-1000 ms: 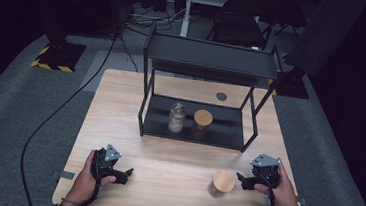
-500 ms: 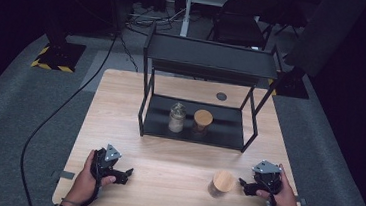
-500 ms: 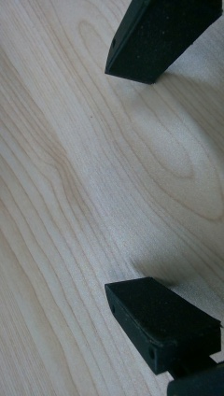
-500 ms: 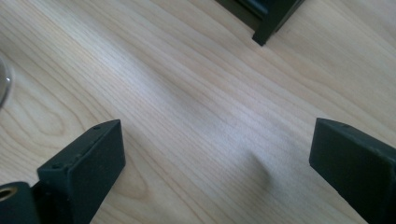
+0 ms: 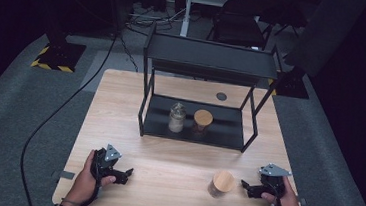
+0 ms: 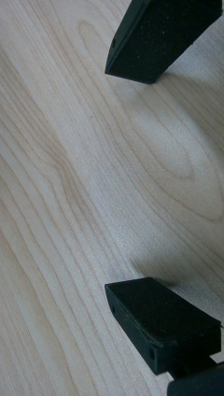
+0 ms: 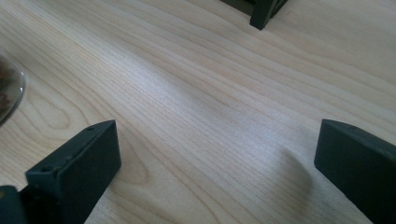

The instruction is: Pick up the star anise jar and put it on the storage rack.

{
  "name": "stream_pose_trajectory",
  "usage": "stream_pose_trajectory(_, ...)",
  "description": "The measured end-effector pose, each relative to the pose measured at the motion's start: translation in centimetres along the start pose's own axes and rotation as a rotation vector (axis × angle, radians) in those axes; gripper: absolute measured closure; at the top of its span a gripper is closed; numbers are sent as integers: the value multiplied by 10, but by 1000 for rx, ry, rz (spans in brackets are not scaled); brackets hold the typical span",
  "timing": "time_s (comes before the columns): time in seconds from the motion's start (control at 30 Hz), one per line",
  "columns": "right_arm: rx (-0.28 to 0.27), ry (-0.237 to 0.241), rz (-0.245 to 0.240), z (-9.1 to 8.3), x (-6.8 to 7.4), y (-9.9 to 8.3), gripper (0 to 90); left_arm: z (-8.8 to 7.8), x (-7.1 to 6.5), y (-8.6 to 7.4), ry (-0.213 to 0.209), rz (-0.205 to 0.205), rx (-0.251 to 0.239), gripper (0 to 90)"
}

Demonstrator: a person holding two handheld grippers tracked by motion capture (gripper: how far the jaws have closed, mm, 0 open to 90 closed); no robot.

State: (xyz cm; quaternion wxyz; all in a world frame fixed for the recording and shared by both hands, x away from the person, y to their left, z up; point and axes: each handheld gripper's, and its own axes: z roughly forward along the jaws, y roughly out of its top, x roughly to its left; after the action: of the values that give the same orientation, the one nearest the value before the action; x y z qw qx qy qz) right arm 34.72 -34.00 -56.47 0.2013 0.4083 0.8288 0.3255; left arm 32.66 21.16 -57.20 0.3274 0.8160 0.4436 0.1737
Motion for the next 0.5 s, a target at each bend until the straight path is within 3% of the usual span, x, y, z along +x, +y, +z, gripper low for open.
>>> stream_pose_trajectory(0.07,-9,35,35,1,-3,-3,0,0,0,0,0,0,0,0)
stream_pose_trajectory(0.1,-9,39,30,1,-4,-3,0,0,0,0,0,0,0,0)
stream_pose_trajectory(0.5,-9,42,29,1,-4,-3,0,0,0,0,0,1,0,0)
